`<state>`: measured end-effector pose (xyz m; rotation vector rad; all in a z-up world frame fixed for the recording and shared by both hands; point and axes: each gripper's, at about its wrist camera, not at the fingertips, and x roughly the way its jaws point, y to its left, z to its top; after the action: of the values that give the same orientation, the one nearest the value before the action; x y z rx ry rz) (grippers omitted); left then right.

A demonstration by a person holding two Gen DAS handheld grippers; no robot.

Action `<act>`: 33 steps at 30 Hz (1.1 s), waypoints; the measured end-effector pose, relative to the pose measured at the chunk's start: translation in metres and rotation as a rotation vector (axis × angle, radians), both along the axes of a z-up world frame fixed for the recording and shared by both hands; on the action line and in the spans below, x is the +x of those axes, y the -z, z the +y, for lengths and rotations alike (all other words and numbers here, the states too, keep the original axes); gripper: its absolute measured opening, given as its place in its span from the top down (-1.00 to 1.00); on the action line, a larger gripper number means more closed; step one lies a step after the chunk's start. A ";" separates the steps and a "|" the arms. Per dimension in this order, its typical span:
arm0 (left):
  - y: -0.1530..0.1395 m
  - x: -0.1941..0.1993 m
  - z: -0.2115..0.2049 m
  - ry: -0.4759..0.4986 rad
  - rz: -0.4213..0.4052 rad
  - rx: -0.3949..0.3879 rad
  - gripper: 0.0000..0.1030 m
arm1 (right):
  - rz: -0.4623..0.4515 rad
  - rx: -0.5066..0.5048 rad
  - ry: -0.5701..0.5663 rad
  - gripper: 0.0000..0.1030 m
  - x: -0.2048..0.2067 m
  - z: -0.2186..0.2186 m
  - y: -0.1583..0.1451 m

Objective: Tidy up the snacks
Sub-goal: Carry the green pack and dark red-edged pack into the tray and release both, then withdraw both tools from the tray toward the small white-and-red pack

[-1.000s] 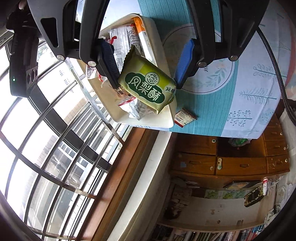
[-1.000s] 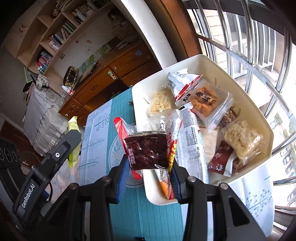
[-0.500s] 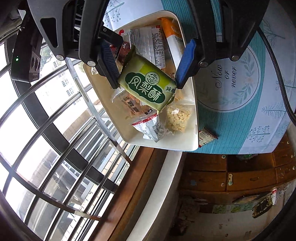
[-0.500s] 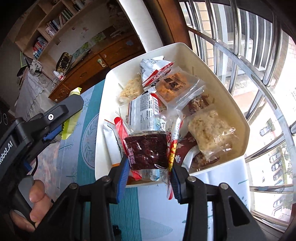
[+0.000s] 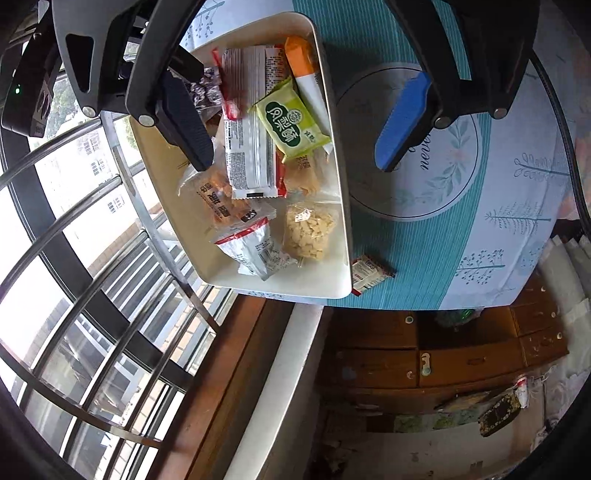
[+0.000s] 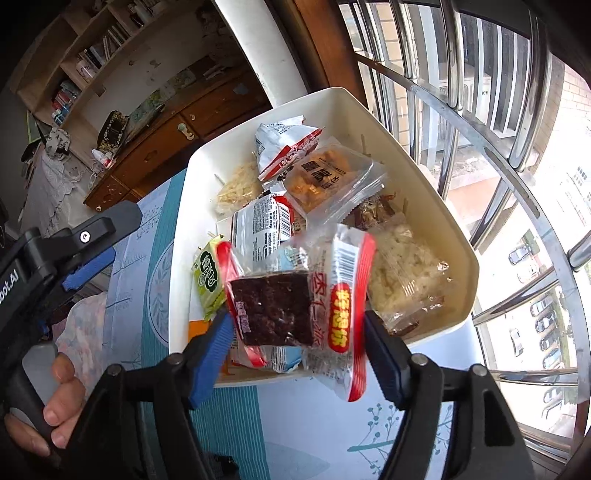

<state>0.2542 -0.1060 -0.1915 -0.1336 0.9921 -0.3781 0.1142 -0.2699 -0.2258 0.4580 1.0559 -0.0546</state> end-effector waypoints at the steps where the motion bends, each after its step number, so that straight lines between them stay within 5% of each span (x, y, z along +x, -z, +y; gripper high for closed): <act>1: -0.001 0.004 0.003 -0.012 0.007 0.002 -0.72 | -0.005 -0.008 -0.004 -0.44 0.001 0.001 -0.002; 22: -0.070 0.148 0.038 -0.170 0.288 0.014 -0.72 | -0.035 -0.355 -0.074 -0.73 0.026 0.016 -0.048; 33: -0.037 0.233 0.014 -0.246 0.434 0.085 -0.72 | -0.113 -0.516 -0.081 -0.89 0.060 0.023 -0.063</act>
<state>0.4874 -0.0921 -0.1545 -0.2649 1.4005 -0.0790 0.1743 -0.2468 -0.1625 -0.0488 0.9060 -0.2207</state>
